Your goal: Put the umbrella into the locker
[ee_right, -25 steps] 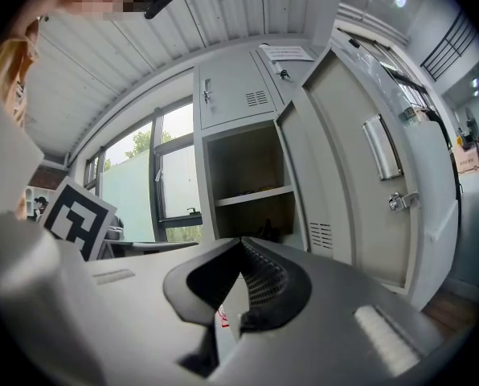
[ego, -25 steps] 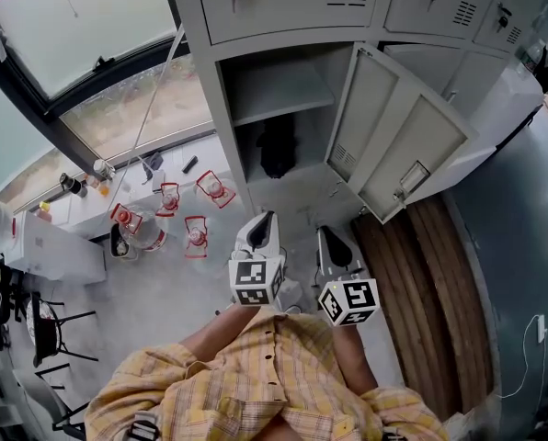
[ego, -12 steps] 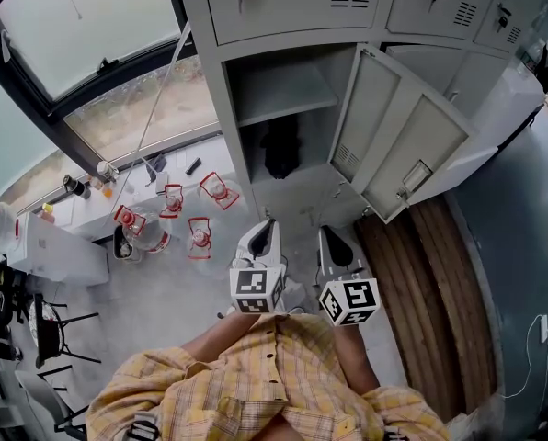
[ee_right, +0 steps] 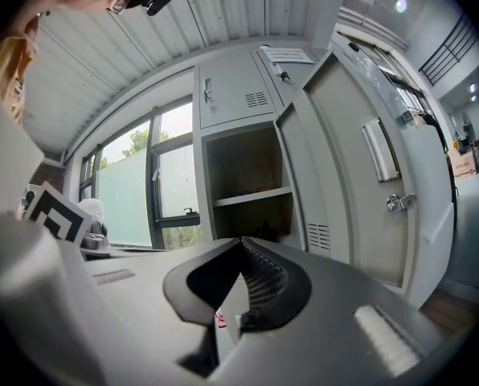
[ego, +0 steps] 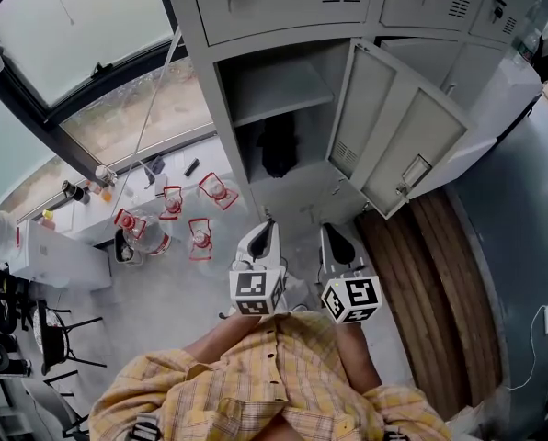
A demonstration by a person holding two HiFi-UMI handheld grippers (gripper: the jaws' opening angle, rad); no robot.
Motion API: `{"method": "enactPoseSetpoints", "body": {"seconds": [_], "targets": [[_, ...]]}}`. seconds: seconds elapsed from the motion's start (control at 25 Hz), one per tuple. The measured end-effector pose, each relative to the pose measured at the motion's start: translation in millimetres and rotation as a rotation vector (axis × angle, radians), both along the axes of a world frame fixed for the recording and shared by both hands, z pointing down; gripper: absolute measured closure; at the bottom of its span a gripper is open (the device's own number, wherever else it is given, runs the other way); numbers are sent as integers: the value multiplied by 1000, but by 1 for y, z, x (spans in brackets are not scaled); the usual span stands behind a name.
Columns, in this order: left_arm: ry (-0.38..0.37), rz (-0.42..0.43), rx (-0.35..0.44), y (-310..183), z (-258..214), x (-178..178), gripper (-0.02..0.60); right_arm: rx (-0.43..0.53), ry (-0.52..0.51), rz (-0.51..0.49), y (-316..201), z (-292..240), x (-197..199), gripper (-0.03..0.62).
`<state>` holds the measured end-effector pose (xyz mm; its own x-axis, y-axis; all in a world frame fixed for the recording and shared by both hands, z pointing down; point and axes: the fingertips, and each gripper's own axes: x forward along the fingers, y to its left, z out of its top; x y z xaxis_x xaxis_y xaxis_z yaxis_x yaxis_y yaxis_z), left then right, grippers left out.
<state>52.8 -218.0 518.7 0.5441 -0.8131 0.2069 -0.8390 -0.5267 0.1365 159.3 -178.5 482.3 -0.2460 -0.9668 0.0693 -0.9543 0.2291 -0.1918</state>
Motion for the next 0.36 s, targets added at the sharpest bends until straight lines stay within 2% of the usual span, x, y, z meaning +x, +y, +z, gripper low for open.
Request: {"method": "enactPoseSetpoints", "body": {"seconds": [0.36], "targets": [[9,-4,-20,-4,8,1,581,-5,0,-4,-5,3,1,597]]}}
